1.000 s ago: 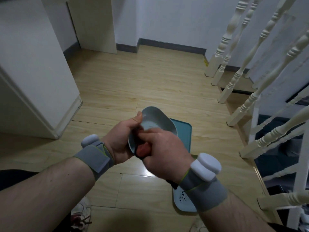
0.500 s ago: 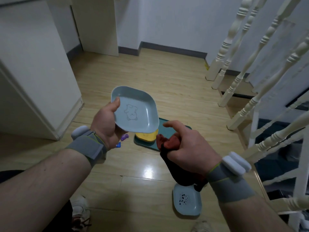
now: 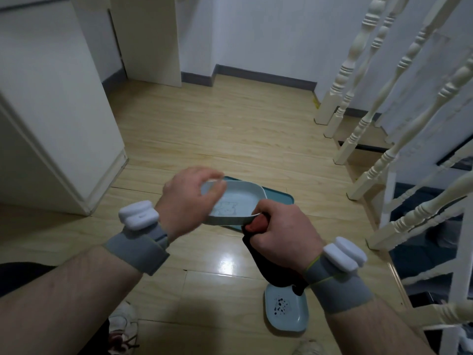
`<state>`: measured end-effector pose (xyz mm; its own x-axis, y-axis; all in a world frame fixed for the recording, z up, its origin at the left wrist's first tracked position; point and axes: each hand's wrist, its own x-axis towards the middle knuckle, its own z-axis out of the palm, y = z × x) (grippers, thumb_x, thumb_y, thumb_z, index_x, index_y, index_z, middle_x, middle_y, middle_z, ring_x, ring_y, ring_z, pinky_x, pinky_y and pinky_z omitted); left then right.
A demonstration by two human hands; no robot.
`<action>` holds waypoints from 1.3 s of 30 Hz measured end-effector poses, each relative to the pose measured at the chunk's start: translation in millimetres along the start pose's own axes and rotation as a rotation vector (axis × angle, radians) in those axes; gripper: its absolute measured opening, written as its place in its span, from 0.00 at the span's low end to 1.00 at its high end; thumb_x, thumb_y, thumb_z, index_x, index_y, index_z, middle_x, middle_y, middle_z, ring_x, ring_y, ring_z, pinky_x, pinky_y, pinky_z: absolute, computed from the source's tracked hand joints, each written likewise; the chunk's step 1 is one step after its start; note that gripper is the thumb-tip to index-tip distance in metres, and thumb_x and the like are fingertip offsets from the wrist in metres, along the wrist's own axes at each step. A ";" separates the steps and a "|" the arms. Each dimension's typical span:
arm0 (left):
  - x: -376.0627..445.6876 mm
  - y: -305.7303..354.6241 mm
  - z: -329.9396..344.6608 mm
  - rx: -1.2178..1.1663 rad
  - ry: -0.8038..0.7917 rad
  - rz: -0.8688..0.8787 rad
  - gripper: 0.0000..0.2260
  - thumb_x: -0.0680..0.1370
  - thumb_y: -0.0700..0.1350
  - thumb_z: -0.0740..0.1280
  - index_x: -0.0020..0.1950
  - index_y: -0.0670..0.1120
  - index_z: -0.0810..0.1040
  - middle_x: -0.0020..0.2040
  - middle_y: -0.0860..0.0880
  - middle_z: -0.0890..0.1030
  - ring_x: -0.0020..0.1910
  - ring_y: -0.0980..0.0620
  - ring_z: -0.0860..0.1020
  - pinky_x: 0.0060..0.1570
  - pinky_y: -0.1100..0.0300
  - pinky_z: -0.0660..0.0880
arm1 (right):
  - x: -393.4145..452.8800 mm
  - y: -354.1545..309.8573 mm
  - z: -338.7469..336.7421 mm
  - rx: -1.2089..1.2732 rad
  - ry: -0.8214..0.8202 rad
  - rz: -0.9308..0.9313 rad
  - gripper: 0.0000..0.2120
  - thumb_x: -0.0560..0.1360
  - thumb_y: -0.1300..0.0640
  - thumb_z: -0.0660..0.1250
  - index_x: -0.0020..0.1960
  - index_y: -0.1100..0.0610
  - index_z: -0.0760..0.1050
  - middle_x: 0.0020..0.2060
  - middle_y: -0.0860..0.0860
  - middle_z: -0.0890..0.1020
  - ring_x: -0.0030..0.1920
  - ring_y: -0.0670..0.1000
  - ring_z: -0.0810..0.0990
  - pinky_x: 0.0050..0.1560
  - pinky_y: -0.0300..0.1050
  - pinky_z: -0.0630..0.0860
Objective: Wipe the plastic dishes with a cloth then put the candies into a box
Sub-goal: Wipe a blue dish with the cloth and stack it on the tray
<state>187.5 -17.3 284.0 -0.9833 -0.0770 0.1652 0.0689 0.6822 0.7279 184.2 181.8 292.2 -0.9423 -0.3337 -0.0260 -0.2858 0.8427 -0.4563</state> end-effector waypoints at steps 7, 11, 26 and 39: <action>-10.3 1.8 14.0 0.281 -0.415 0.315 0.23 0.75 0.60 0.55 0.51 0.47 0.83 0.47 0.52 0.82 0.48 0.53 0.78 0.49 0.52 0.74 | 1.4 -0.8 3.3 0.002 -0.029 0.032 0.09 0.64 0.47 0.67 0.41 0.51 0.75 0.33 0.47 0.79 0.39 0.52 0.78 0.39 0.44 0.76; -8.9 -0.6 14.6 0.175 -0.361 0.194 0.13 0.80 0.52 0.62 0.46 0.46 0.82 0.37 0.48 0.80 0.37 0.50 0.76 0.38 0.56 0.71 | 0.7 -0.7 -5.2 0.159 -0.077 0.087 0.21 0.62 0.53 0.68 0.55 0.44 0.77 0.43 0.46 0.83 0.47 0.49 0.80 0.51 0.42 0.77; -17.7 7.5 25.0 -0.807 -0.415 -0.403 0.10 0.81 0.34 0.60 0.50 0.35 0.81 0.44 0.40 0.82 0.42 0.48 0.80 0.40 0.61 0.78 | -4.7 -10.6 -0.4 0.289 0.230 -0.155 0.25 0.60 0.55 0.65 0.56 0.52 0.83 0.53 0.47 0.84 0.54 0.45 0.80 0.59 0.35 0.73; -15.4 20.3 26.4 -1.281 -0.428 -0.614 0.13 0.77 0.37 0.61 0.58 0.36 0.78 0.50 0.39 0.82 0.46 0.45 0.82 0.44 0.56 0.82 | -7.5 -23.9 16.2 0.266 0.339 -0.288 0.24 0.63 0.53 0.62 0.57 0.52 0.82 0.54 0.47 0.84 0.52 0.43 0.78 0.56 0.38 0.71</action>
<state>199.6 16.9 278.7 -0.8710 0.2606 -0.4165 -0.4912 -0.4843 0.7240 201.0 157.4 288.9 -0.8479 -0.3437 0.4037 -0.5296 0.5853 -0.6139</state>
